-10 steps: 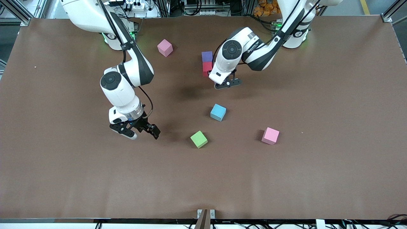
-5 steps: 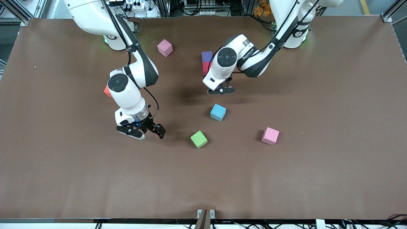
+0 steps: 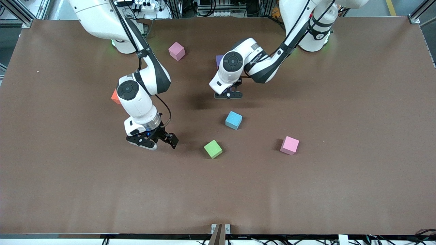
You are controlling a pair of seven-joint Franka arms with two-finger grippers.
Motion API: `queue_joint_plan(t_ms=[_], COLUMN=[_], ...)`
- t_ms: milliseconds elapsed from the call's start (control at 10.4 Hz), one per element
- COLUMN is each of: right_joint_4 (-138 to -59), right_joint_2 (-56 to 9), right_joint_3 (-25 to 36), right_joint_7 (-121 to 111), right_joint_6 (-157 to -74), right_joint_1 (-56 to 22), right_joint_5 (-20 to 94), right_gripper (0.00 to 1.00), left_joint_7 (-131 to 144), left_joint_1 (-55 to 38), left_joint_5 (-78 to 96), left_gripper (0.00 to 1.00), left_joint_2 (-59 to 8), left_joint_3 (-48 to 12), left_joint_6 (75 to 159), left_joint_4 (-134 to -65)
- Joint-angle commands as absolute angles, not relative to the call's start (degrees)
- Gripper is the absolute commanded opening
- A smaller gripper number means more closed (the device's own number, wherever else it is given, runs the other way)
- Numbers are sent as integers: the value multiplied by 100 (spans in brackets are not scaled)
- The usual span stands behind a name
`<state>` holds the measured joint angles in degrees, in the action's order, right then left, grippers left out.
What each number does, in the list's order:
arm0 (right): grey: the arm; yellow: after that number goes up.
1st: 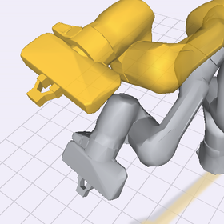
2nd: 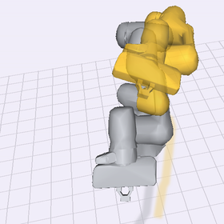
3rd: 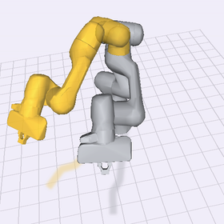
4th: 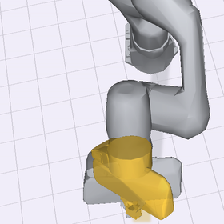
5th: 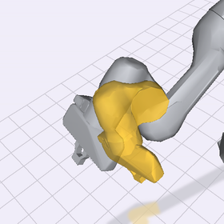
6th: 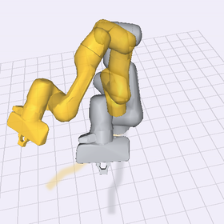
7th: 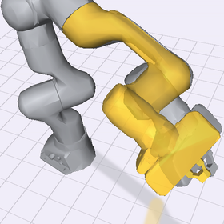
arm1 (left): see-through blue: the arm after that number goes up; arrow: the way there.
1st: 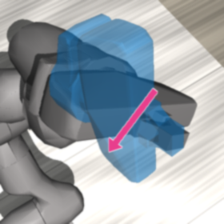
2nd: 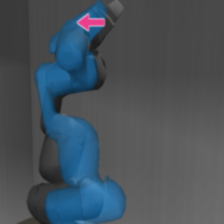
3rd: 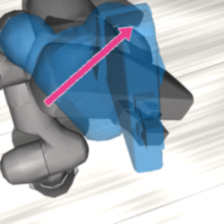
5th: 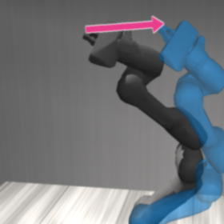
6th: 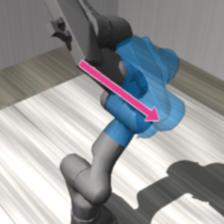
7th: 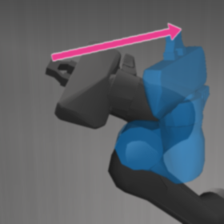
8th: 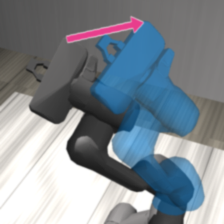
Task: Arrange blocks into number 1
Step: 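Place the second purple cube after the magenta cube with the left gripper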
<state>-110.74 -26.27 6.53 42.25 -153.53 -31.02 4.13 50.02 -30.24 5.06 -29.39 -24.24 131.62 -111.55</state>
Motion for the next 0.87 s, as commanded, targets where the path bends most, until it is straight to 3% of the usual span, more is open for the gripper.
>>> queue_joint_plan(t_ms=[0,483,579,773], right_joint_4=[-10960,-10969,-10969,-10960], right_joint_2=[-2716,-2716,-2725,-2742], right_joint_3=[650,650,650,650], right_joint_7=[4113,4104,4113,4113], right_joint_6=[-15337,-15346,-15346,-15354], right_joint_1=[-3102,-3103,-3103,-3146], right_joint_5=[501,510,510,571], right_gripper=[100,100,100,100], left_joint_7=[4939,5158,5351,5388], left_joint_1=[-3190,-3278,-3339,-3331], left_joint_5=[501,554,502,553], left_gripper=[0,0,99,100], left_joint_2=[-3094,-3260,-3296,-3244], left_joint_3=[-2338,-2347,-2347,-2347], left_joint_6=[13052,13060,13061,13061], left_joint_4=[-11004,-10995,-10995,-10969])
